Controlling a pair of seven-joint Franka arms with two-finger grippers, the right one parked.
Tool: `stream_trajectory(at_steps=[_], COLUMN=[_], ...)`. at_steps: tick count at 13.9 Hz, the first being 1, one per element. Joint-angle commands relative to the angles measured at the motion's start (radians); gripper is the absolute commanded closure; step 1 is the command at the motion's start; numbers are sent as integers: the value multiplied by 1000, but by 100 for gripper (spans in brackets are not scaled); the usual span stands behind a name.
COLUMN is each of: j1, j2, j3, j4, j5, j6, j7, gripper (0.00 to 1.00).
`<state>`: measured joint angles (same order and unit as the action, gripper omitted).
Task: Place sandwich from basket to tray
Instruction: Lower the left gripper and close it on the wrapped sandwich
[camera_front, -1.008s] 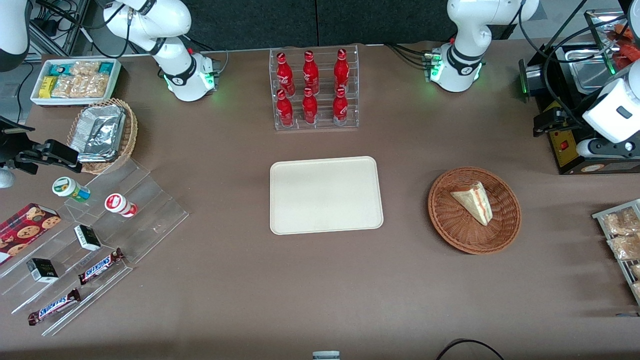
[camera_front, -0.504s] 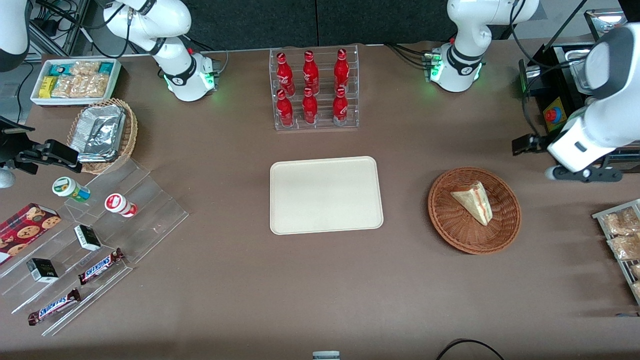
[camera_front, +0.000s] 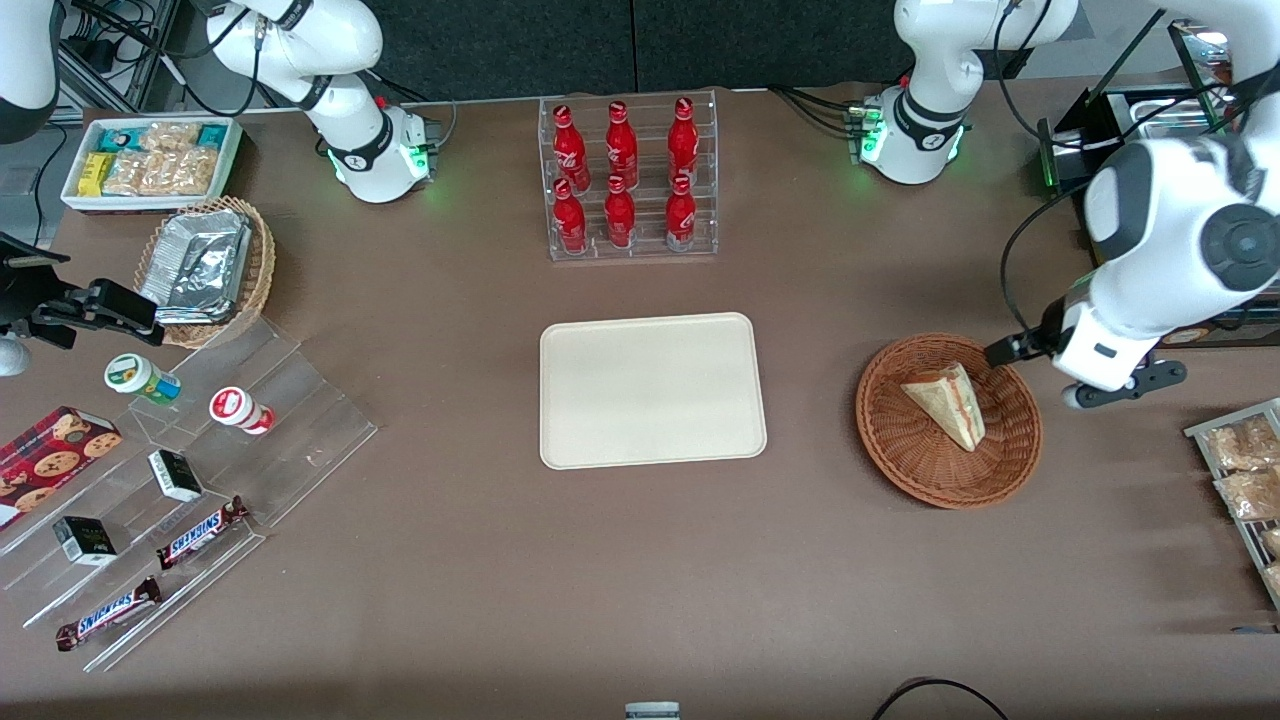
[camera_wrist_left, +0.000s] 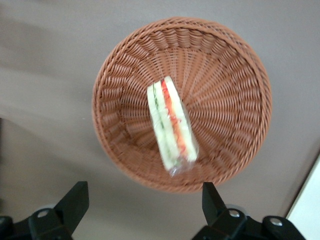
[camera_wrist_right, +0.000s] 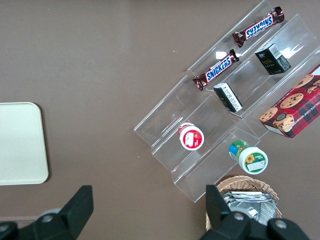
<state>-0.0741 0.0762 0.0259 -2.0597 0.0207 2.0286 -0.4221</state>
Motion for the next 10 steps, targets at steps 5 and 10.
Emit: stream_trajectory(at_steps=[5, 10], j1=[-10, -10], j2=[72, 138], j3=[-46, -46], j4=[-132, -180], j5=[13, 15], j6=[276, 384], j7=[-331, -369], gripper=[0, 0])
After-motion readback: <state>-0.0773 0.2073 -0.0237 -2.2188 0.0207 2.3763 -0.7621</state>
